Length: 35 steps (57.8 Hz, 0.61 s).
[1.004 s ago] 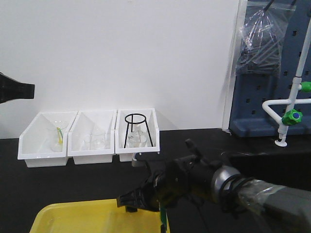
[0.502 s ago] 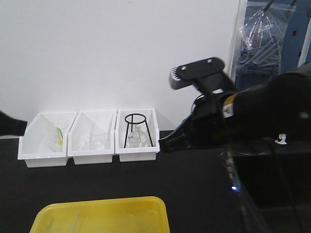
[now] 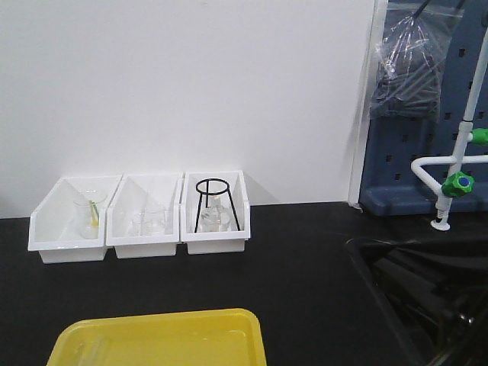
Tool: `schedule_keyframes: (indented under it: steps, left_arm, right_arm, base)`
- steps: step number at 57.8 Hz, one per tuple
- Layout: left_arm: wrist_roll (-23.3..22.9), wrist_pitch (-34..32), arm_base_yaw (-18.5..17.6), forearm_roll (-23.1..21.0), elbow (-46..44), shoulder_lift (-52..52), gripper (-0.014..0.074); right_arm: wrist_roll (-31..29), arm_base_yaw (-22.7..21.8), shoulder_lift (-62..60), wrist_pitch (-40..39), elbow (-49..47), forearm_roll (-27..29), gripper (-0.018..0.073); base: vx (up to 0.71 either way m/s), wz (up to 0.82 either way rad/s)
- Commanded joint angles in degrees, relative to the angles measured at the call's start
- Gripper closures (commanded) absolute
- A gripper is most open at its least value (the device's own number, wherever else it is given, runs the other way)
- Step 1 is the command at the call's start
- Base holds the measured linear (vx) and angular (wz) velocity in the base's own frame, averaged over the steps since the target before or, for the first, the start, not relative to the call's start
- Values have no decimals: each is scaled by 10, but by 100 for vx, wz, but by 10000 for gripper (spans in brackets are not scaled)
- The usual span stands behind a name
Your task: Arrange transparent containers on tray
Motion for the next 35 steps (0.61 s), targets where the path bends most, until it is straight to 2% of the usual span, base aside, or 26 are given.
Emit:
schedule_keyframes:
  steps: [1,35]
  left_arm:
    - [6,-77,-3,-23,21,-28,599]
    - [3,-79,-3,-23,33,-47,599]
  right_arm:
    - [-3,-1,-10,-89,6,-10,572]
    - [-6,-1,-9,-90,12,-9,571]
  base:
    - [0,0]
    - [0,0]
